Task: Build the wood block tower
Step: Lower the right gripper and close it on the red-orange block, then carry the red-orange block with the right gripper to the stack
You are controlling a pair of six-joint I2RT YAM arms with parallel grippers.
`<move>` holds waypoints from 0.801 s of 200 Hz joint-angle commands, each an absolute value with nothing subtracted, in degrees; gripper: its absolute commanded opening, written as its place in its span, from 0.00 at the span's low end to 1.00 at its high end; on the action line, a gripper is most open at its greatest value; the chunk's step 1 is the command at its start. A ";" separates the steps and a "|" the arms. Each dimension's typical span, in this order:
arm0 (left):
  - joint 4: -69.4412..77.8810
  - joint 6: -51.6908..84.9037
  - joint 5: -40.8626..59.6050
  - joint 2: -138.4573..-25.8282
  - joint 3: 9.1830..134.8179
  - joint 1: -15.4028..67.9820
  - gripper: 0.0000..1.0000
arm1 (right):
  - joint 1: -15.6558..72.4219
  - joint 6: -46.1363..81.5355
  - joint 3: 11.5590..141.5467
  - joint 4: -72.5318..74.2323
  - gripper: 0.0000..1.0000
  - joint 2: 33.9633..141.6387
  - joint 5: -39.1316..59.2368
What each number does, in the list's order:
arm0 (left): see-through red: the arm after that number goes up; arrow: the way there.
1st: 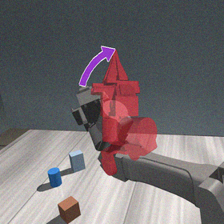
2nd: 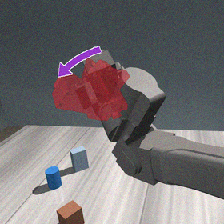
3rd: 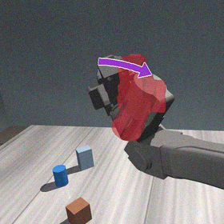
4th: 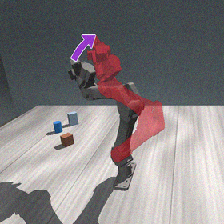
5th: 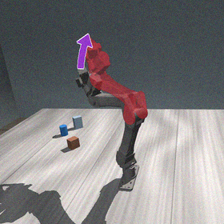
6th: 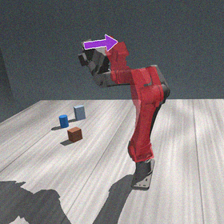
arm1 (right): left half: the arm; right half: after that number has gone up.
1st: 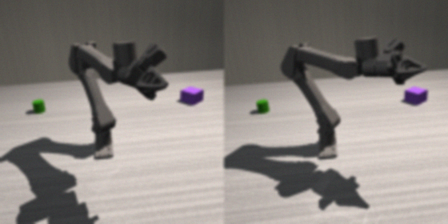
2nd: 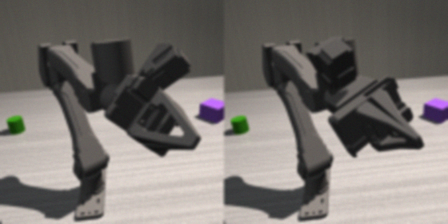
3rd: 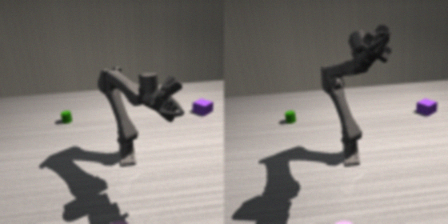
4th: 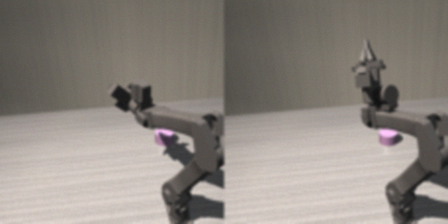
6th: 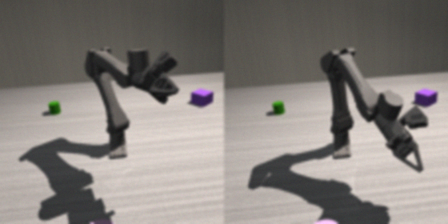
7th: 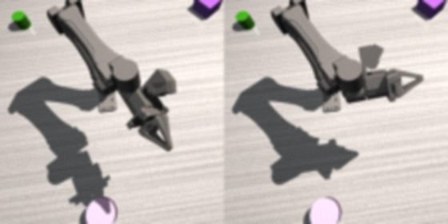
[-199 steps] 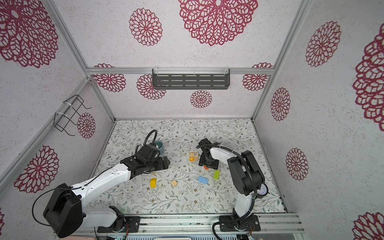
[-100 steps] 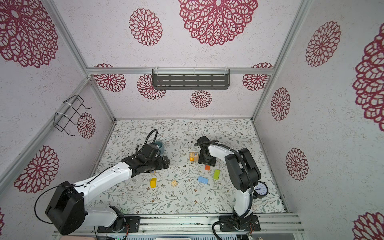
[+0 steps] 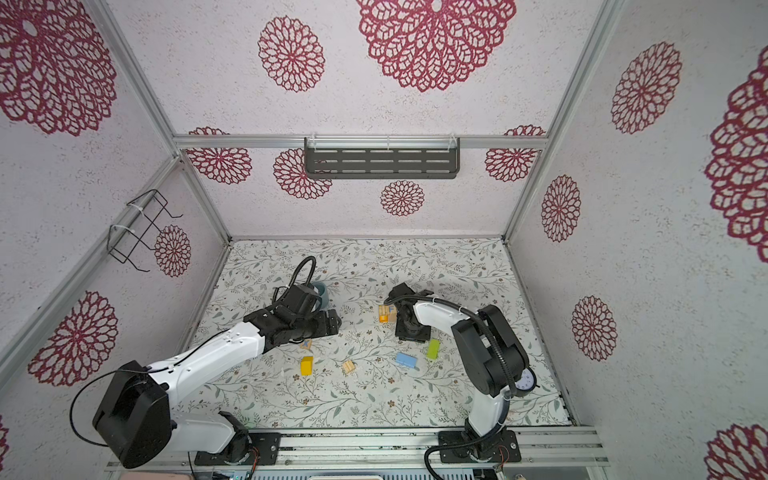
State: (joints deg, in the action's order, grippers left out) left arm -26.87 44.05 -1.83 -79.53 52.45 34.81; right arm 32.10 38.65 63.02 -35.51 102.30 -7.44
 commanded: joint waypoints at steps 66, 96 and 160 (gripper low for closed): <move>-27.94 44.03 -2.09 -77.98 53.17 34.45 0.92 | 32.65 38.58 64.87 -40.22 0.21 100.04 -10.69; -28.30 43.81 -2.64 -77.61 53.51 34.43 0.92 | 33.94 38.07 67.69 -42.32 0.17 99.27 -11.83; -29.26 43.78 -3.56 -77.43 54.39 34.23 0.92 | 36.28 36.36 75.28 -45.96 0.16 98.89 -11.72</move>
